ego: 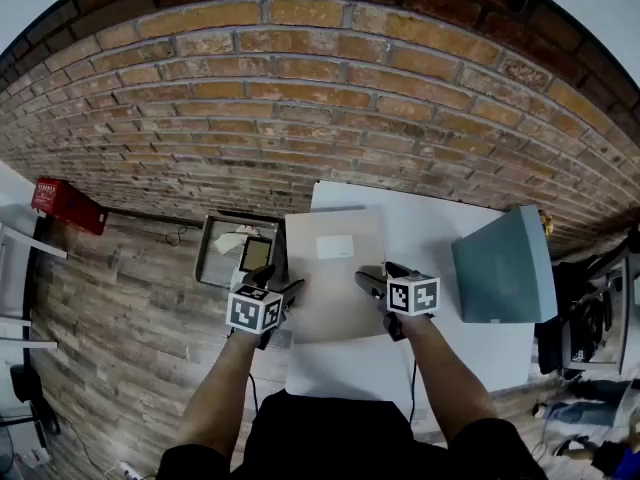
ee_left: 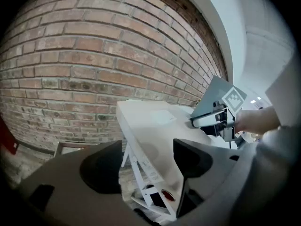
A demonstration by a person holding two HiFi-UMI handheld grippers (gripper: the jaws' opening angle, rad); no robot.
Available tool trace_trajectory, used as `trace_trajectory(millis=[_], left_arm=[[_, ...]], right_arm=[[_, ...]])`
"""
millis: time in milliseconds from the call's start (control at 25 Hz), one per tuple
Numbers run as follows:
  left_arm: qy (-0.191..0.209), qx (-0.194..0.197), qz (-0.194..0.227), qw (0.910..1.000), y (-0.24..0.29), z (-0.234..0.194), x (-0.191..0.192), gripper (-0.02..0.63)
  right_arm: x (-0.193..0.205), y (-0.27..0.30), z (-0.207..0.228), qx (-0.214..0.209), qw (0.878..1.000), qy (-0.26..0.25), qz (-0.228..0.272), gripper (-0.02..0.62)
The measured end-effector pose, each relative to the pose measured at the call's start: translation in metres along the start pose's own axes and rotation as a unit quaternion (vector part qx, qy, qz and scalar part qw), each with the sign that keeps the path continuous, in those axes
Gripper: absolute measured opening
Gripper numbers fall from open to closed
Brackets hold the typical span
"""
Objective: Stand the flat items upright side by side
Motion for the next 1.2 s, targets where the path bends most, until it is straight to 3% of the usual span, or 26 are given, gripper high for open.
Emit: trace_trajectory(millis=[160,320,440,640,760,1200], left_arm=[[-0.017,0.023,-0.022,0.9994,0.018,-0.002,0.012,0.353],[-0.049,0.030,-0.017,0.9982,0.022,-0.006,0.015,0.364],[-0.057,0.038,-0.021,0.9974,0.024,-0.004,0.016,0.365],[-0.050,0.043,-0.028,0.9974,0.027,0.000,0.015,0.362],[-0.042,0.052,-0.032,0.9973,0.029,0.006,0.014,0.308],[-0.033,0.047,-0.035,0.9977,0.034,0.017,0.012,0.307]], right_arm=[[0.006,0.015,0.010,-0.012,0.999,0.019,-0.028,0.411],[0.014,0.026,0.019,-0.041,0.994,0.084,-0.047,0.429],[0.016,0.026,0.020,-0.057,0.991,0.106,-0.055,0.437],[0.017,0.025,0.020,-0.061,0.992,0.104,-0.046,0.436],[0.017,0.020,0.019,-0.060,0.993,0.095,-0.042,0.417],[0.024,0.002,0.013,-0.025,0.997,0.065,-0.018,0.370]])
Point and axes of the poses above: the fingertips, and each gripper's own axes: y forward along the fingers, z to its right, x out of its underside, the point moved 4 cm from there along -y, backward along the fingers, and after that the axes turned 12 degrees about z, right-handed, at the moved point
